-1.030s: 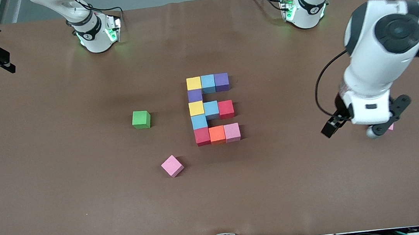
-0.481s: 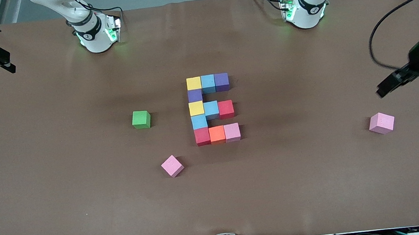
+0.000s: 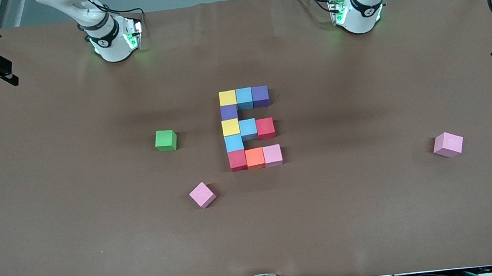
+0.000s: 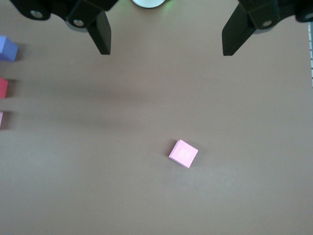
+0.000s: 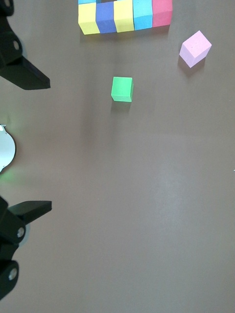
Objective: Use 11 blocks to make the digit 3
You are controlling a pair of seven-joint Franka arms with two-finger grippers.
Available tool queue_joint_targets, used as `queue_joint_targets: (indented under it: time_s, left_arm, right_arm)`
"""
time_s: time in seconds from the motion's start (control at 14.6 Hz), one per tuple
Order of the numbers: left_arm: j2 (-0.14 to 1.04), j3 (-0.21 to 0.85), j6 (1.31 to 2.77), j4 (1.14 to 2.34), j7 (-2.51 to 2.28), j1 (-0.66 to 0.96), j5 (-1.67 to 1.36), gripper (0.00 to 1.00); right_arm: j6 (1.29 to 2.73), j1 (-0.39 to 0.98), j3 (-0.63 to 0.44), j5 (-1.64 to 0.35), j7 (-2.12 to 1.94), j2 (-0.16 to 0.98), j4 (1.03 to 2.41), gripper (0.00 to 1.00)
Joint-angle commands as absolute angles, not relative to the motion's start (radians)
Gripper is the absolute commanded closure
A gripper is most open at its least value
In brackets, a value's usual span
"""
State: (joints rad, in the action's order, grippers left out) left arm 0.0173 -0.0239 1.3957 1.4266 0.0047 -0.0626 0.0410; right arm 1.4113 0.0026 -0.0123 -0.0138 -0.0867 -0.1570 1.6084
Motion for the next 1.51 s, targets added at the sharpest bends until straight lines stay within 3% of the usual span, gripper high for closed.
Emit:
queue_joint_targets:
  time_s: [0.0,0.21,0.48,1.44]
  left_arm:
    - [-0.034,-0.025,1.394,1.498,0.047,-0.087,-0.020,0.00]
    - [-0.032,-0.011,1.393,1.497,0.043,-0.087,-0.046,0.00]
    - [-0.031,0.086,1.393,1.499,0.006,-0.095,0.006,0.00]
    - [-0.060,0.149,1.396,1.537,-0.074,-0.086,0.006,0.00]
  right_arm:
    - [1.414,0.008,-0.017,-0.020,-0.095,-0.181,1.634,0.00]
    - [1.413,0.005,-0.018,-0.018,-0.100,-0.181,1.632,0.00]
    - [1.413,0.000,-0.017,-0.017,-0.101,-0.181,1.632,0.00]
    - [1.414,0.002,-0.015,-0.012,-0.101,-0.183,1.632,0.00]
